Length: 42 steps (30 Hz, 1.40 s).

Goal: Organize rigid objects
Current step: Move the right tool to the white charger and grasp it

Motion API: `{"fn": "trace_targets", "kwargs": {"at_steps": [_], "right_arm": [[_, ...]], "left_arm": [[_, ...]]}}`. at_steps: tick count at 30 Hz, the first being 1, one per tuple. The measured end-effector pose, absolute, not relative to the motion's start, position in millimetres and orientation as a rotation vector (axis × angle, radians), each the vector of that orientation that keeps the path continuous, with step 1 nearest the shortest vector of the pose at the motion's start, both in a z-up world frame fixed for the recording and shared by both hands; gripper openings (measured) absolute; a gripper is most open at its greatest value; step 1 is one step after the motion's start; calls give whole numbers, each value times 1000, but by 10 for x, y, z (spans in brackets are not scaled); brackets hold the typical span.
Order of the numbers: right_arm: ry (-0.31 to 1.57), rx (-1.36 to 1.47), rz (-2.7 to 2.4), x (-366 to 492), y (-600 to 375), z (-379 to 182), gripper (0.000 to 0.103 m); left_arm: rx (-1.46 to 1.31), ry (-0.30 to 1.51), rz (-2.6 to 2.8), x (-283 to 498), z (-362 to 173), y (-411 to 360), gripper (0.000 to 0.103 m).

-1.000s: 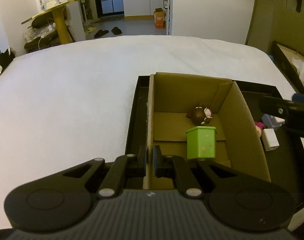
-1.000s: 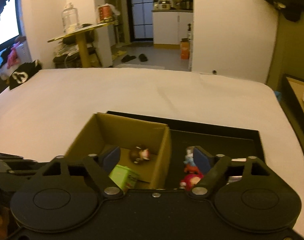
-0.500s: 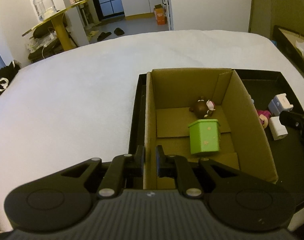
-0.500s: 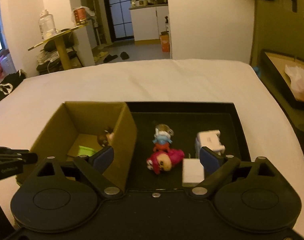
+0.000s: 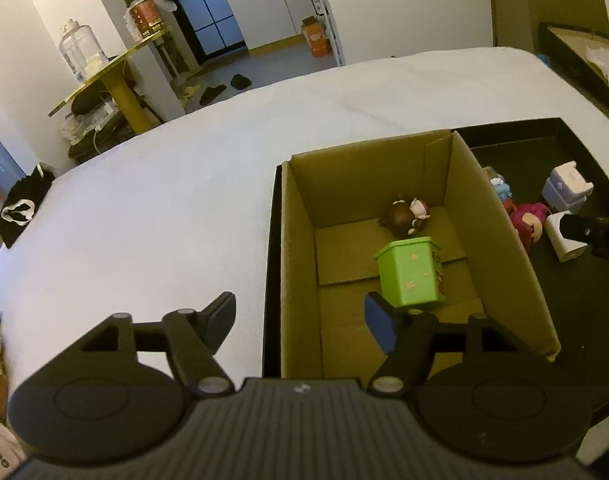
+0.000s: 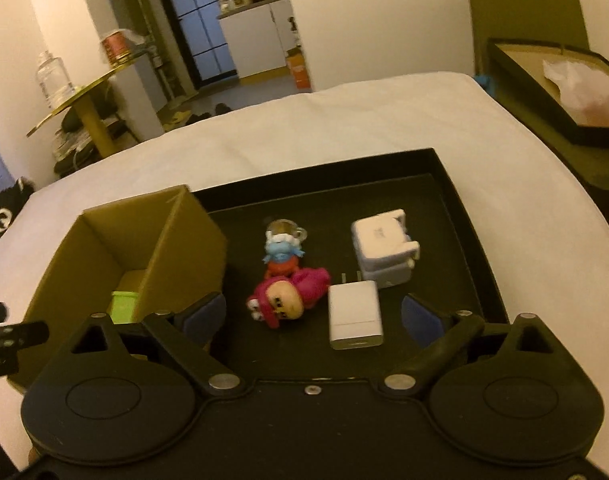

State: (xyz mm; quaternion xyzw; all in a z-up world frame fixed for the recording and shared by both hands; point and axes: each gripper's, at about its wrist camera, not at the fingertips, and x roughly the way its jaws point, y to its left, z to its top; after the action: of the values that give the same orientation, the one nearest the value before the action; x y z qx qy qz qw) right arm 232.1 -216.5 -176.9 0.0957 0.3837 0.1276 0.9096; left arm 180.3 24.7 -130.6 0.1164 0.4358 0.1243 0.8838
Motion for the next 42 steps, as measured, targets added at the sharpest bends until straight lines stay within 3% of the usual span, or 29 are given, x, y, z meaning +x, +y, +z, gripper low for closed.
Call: {"fn": "trace_targets", "kwargs": {"at_steps": [13,16,19,42], "right_arm": [[874,207,218,2553,-2215,-2170,87],[887,205,203,2566,-2236,-2229,74],[867,212,212,2543,-2263,-2223,40],[787,256,244,2397,-2375,-1835,36]], "left_arm": [[293,974,294,1994,-1399,133,73],[306,984,304,2003,-1428,117,73],[309,996,308,2006,-1444,101,73],[245,980,302,1936,-1354,182,73]]}}
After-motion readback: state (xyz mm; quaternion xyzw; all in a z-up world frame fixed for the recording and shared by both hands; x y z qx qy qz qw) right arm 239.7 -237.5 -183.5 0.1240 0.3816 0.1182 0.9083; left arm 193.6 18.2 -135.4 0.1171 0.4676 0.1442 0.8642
